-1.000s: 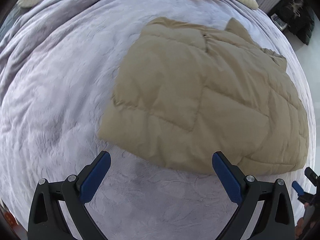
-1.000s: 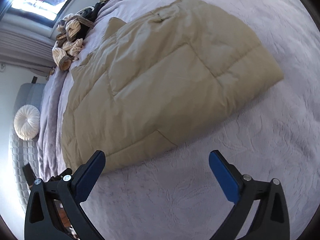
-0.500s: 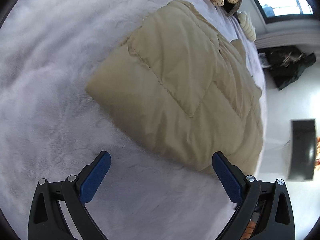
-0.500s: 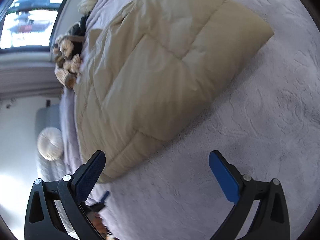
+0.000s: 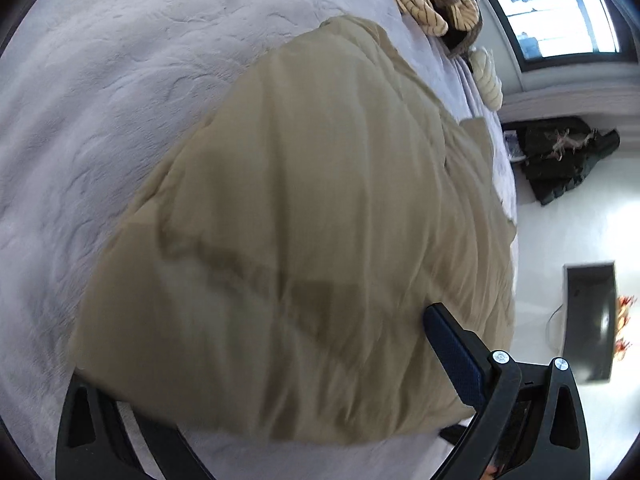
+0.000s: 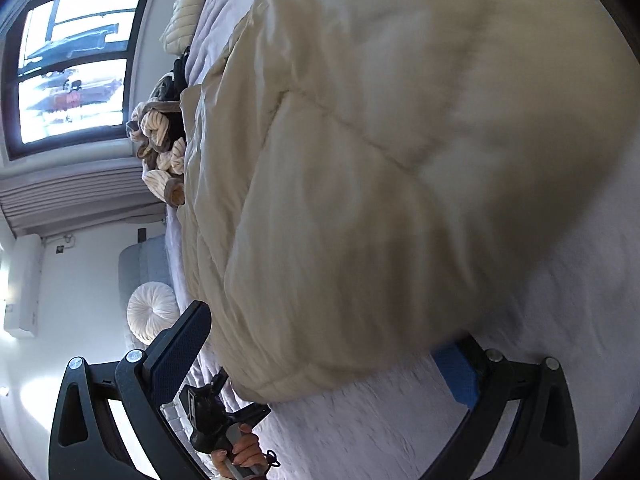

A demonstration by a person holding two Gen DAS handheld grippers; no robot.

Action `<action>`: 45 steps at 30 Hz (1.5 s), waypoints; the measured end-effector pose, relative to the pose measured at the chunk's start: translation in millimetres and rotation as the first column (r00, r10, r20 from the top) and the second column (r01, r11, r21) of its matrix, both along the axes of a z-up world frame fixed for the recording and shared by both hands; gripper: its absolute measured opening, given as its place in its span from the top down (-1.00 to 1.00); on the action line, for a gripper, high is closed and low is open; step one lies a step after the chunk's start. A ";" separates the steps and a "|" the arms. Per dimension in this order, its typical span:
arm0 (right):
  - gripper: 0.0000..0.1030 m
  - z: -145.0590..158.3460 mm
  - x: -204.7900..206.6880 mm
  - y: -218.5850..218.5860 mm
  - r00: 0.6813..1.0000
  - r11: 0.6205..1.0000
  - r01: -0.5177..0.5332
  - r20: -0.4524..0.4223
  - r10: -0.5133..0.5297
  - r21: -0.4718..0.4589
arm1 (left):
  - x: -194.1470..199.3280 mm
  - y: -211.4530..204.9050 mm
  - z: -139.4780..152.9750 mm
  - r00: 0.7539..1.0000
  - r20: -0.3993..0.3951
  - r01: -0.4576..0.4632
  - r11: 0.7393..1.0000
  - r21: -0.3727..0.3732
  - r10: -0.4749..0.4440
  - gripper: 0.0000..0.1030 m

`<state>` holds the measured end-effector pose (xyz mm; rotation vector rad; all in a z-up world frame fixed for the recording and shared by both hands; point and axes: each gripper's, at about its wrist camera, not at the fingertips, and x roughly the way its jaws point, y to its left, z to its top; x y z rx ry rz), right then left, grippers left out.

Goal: Fold large clothes

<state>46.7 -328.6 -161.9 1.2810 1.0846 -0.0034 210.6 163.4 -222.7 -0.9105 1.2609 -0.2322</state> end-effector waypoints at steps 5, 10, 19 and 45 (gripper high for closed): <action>-1.00 -17.0 15.0 -1.8 0.999 0.998 0.050 0.010 -0.050 0.026 | 7.9 0.0 -12.6 0.999 -0.012 -0.037 0.999 0.016 0.037 -0.97; -1.00 -21.6 18.3 -2.6 0.998 0.998 0.058 0.014 -0.058 0.035 | 18.0 -10.6 -10.9 0.999 -0.010 -0.039 0.998 0.041 0.040 -0.88; 0.10 -19.8 4.0 -13.7 0.997 0.994 0.073 0.005 -0.073 0.077 | 13.7 -14.8 26.6 0.994 0.110 0.013 0.999 0.039 -0.018 0.53; 0.51 40.3 -89.8 19.7 0.994 0.994 -0.095 0.049 0.093 0.046 | -149.4 26.3 84.9 0.989 0.128 0.080 0.997 0.000 -0.079 0.59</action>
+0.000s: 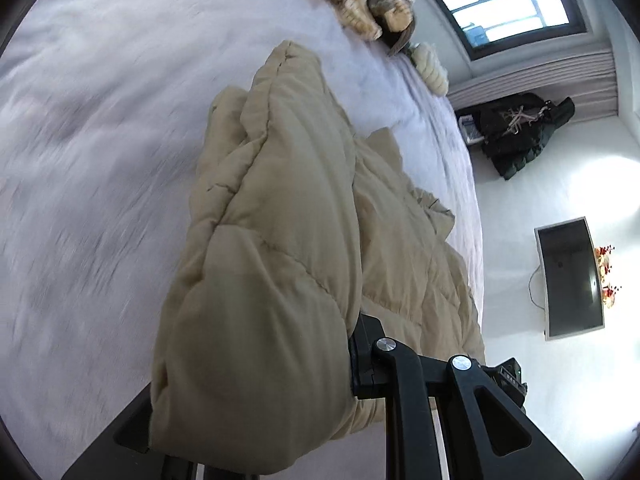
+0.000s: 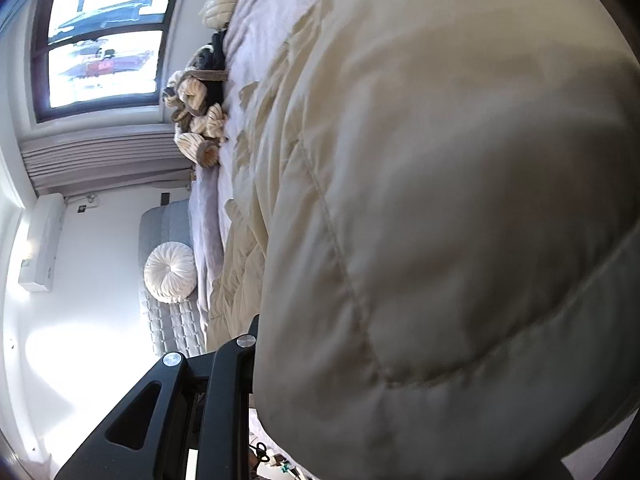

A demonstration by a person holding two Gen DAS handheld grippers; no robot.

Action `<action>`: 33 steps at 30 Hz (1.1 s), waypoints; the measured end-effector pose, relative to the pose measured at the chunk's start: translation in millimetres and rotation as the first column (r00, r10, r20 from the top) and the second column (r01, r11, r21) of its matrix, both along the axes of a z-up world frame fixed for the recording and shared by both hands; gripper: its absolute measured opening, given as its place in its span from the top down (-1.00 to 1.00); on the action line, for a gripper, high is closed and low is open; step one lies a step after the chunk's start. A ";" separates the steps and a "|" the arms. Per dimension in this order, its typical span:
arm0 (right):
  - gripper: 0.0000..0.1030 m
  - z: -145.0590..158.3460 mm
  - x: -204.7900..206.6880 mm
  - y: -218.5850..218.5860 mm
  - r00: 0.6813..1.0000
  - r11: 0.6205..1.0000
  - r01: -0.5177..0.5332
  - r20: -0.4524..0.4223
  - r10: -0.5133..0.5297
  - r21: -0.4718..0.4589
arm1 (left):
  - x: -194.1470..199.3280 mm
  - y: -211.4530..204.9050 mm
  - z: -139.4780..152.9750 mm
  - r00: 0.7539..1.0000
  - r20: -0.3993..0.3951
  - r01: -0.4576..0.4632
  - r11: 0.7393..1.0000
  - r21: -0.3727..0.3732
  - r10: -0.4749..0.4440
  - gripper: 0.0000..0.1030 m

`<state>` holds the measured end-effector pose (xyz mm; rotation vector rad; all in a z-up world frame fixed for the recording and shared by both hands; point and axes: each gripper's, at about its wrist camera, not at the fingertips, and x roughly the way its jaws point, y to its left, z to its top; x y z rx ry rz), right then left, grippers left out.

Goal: Fold large clothes

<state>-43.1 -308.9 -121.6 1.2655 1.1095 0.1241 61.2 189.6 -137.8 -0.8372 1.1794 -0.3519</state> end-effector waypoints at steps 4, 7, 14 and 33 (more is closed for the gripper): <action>0.51 -0.4 -44.9 15.8 0.999 1.000 0.008 -0.046 -0.009 -0.010 | -38.8 15.7 -10.8 0.997 -0.064 0.038 0.999 0.025 -0.037 0.59; 0.42 -10.3 -58.3 17.6 0.995 0.999 0.026 -0.093 -0.028 -0.021 | -54.3 21.5 -24.2 0.991 -0.113 0.075 0.996 0.054 -0.069 0.59; 0.01 -12.1 -60.3 17.8 0.982 0.997 0.049 -0.181 -0.060 -0.065 | -55.2 14.8 -23.2 0.976 -0.176 0.149 0.981 0.127 -0.125 0.37; -0.24 56.9 -55.2 99.1 0.918 0.921 -0.361 -0.232 0.323 -0.144 | -59.1 52.7 62.9 0.991 -0.109 0.122 0.905 0.408 -0.084 0.09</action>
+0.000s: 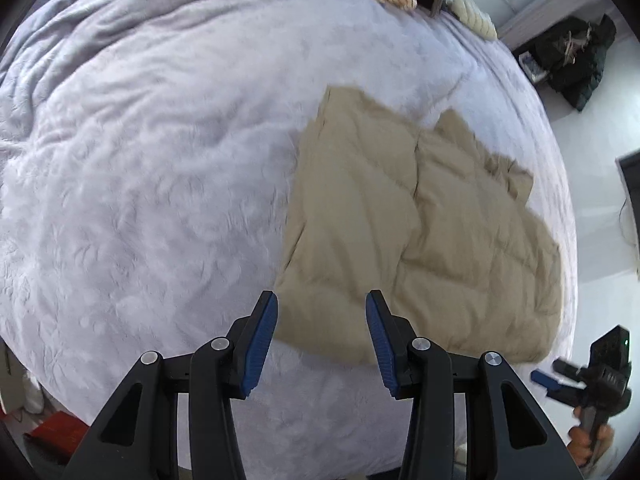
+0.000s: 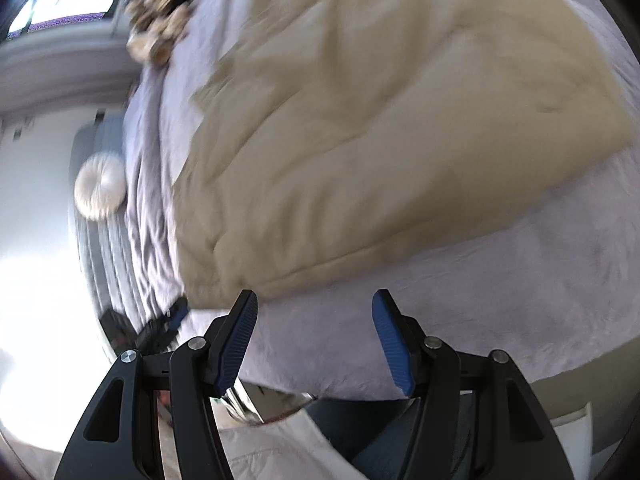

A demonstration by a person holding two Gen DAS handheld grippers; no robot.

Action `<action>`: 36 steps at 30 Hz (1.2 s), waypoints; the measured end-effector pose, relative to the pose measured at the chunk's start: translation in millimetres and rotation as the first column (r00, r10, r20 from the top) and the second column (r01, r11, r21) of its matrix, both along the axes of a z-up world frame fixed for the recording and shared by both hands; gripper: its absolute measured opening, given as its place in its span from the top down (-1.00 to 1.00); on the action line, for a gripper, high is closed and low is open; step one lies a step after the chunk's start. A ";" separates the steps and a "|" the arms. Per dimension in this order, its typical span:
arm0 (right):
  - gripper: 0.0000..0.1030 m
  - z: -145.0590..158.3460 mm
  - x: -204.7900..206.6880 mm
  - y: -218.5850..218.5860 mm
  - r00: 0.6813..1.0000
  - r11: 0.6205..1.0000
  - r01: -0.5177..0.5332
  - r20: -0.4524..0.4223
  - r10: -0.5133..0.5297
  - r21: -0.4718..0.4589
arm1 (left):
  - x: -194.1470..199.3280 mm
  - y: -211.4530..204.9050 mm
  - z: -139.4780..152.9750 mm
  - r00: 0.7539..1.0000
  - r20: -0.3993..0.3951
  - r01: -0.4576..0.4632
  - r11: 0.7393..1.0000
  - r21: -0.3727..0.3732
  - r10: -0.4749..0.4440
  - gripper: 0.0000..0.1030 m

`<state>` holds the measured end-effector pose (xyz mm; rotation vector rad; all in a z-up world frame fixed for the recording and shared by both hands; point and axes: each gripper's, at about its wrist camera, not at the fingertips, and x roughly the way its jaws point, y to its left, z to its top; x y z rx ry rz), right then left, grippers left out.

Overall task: Fold large clothes
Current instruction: 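Open both tools and lift them away from the jacket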

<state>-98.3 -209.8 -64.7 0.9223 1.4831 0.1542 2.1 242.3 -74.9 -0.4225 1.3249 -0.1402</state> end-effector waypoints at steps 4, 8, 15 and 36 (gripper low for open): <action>-0.24 7.4 12.6 29.6 0.994 0.994 -0.101 0.033 0.102 -0.035 | 14.2 -1.3 2.2 1.000 0.018 -0.016 1.000 0.001 0.016 0.09; -0.24 13.9 16.5 45.4 0.984 0.978 -0.163 0.044 0.170 -0.128 | 28.2 -11.8 -4.9 1.000 0.008 0.004 0.999 0.046 -0.005 0.00; -0.34 21.0 24.4 56.5 0.981 0.962 -0.175 0.046 0.188 -0.208 | 37.2 -26.6 -7.5 0.998 0.022 0.049 0.995 0.090 -0.051 -0.73; -0.78 26.6 32.8 85.5 0.978 0.883 -0.143 0.076 0.197 -0.447 | 68.8 -18.6 -38.2 0.991 0.001 0.132 0.983 0.130 -0.133 -0.73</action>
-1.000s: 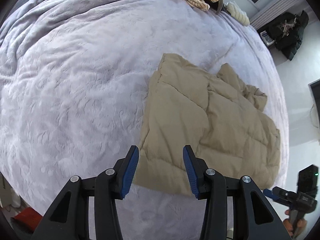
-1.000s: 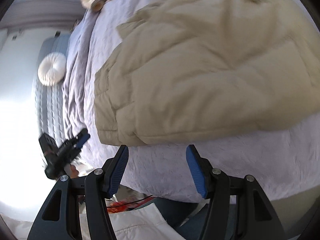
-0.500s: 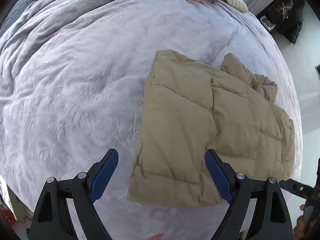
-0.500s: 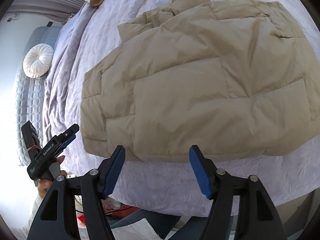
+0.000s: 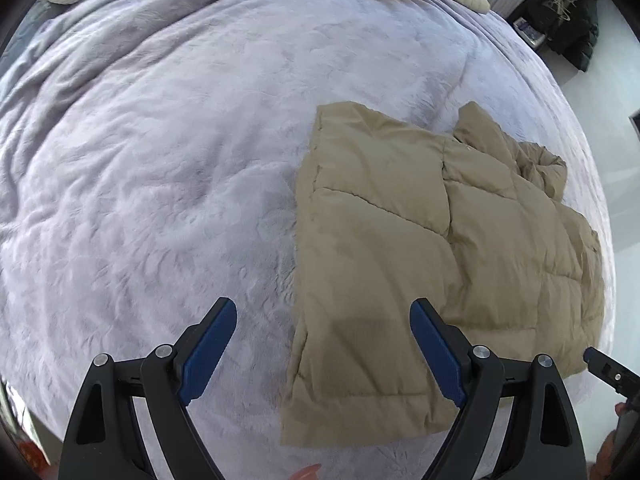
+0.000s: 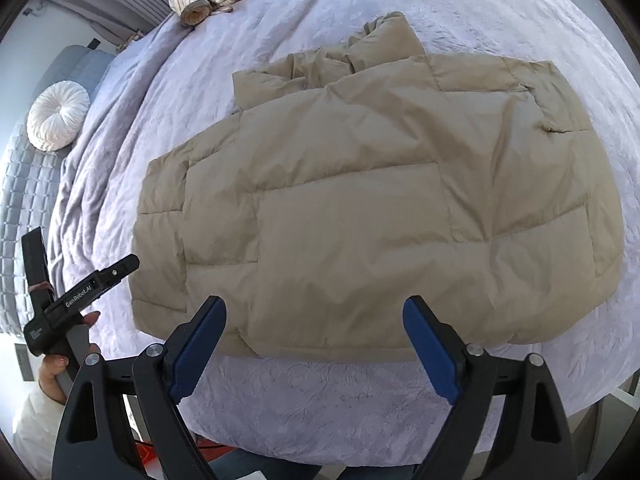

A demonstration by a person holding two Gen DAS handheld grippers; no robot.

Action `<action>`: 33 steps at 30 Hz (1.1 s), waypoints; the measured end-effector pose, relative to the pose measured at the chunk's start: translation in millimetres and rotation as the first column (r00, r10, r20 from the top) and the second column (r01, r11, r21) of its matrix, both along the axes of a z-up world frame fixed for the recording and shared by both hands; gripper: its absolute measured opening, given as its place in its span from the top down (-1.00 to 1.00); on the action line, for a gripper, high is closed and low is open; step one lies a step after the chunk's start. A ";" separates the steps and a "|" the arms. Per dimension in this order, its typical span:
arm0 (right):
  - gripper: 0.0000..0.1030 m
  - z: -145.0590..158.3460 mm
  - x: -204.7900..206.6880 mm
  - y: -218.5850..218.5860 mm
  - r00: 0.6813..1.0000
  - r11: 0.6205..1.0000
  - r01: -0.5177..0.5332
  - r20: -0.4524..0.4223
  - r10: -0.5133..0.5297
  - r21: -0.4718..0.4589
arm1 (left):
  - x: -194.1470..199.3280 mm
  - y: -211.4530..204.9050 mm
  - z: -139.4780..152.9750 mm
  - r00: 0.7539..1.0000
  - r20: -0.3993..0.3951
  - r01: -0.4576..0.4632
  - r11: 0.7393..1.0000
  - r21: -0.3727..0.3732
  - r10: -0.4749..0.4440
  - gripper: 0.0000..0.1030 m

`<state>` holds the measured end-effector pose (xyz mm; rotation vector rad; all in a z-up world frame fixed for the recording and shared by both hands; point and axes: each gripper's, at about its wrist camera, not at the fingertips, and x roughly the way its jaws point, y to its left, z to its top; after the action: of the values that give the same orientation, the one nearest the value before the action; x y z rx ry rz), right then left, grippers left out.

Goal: Fold large clothes

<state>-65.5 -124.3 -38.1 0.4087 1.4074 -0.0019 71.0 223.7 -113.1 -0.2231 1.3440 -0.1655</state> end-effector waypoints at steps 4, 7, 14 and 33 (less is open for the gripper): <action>-0.78 -0.5 3.7 2.4 1.000 1.000 0.006 -0.007 -0.006 -0.024 | 10.8 7.6 -8.7 1.000 -0.023 -0.002 0.998 -0.066 0.000 -0.73; -0.78 4.1 8.1 3.4 1.000 0.999 0.004 0.007 -0.003 -0.041 | 23.8 17.2 -17.0 0.999 -0.036 -0.005 0.988 -0.152 0.000 -0.73; -0.78 4.4 35.4 -5.2 1.000 0.998 -0.020 0.021 0.022 -0.062 | 57.1 16.7 -55.4 0.988 -0.112 0.051 0.913 -0.405 -0.105 -0.73; 0.72 -62.3 116.1 -32.4 0.998 0.999 -0.001 0.060 0.004 -0.051 | 70.6 -35.6 -102.9 0.937 -0.136 0.213 0.835 -0.507 -0.322 -0.52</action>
<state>50.5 -156.7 -100.4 0.3621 1.3460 -0.0235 141.5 188.1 -216.0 -0.4866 1.5324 -0.7451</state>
